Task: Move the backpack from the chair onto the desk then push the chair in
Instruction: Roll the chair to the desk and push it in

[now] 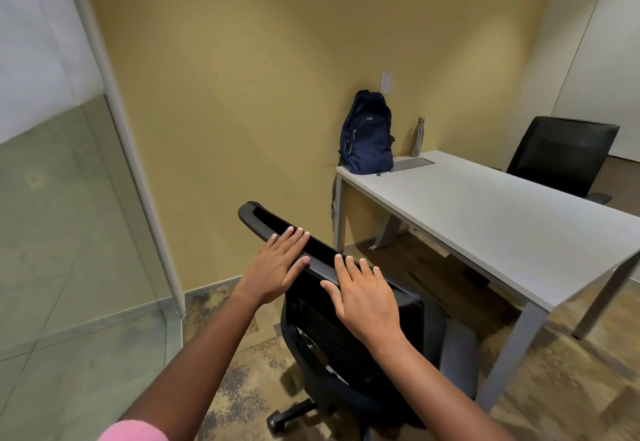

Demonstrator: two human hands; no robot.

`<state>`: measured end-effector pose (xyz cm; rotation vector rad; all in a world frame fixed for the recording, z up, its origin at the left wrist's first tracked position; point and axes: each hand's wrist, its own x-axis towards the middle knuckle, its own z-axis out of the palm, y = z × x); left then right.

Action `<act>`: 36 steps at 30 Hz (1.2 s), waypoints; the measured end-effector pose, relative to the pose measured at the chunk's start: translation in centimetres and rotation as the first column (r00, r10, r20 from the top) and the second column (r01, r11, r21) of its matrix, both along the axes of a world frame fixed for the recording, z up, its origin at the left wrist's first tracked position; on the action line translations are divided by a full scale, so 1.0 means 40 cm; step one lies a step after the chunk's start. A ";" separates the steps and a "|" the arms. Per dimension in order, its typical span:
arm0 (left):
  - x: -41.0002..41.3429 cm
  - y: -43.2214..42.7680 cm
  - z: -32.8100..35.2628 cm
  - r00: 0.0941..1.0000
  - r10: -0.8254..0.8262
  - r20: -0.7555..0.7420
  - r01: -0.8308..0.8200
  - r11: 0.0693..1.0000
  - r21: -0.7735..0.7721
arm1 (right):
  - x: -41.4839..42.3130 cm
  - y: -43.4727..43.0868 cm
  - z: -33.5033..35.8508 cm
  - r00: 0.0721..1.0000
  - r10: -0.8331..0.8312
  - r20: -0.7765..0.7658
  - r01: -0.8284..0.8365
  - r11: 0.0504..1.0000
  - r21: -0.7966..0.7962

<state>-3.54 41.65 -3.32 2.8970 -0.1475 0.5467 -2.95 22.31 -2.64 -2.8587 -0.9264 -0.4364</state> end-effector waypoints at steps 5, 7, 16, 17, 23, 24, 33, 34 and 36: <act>0.010 -0.007 0.002 0.997 -0.080 0.017 0.079 0.996 0.037 | 0.000 -0.045 0.016 0.994 -0.016 0.104 0.020 0.999 -0.037; 0.016 -0.005 0.005 0.997 -0.072 0.014 0.071 0.996 0.054 | 0.004 -0.072 0.014 0.992 -0.001 0.125 0.003 1.000 -0.018; 0.057 -0.007 0.032 0.995 -0.101 0.025 0.098 0.992 0.083 | 0.041 -0.206 0.009 0.991 -0.135 0.014 0.134 0.986 0.098; 0.059 -0.021 0.037 0.993 -0.109 0.049 0.105 0.991 0.085 | 0.049 -0.220 0.011 0.987 -0.160 -0.004 0.160 0.981 0.108; 0.079 -0.098 0.042 0.970 -0.133 0.204 0.110 0.986 0.123 | 0.113 -0.286 0.024 0.954 -0.298 -0.042 0.300 0.935 0.190; 0.086 -0.102 0.044 0.970 -0.132 0.204 0.106 0.985 0.135 | 0.124 -0.291 0.025 0.949 -0.312 -0.039 0.314 0.930 0.189; 0.165 -0.113 0.050 0.994 -0.053 0.100 0.046 0.997 0.066 | 0.211 -0.283 0.028 0.939 -0.342 -0.027 0.335 0.897 0.287; 0.180 -0.114 0.050 0.995 -0.049 0.084 0.045 0.998 0.042 | 0.226 -0.281 0.028 0.936 -0.351 -0.031 0.344 0.893 0.289; 0.217 -0.114 0.047 0.996 -0.043 0.084 0.043 0.999 0.011 | 0.260 -0.276 0.028 0.932 -0.360 -0.039 0.355 0.888 0.292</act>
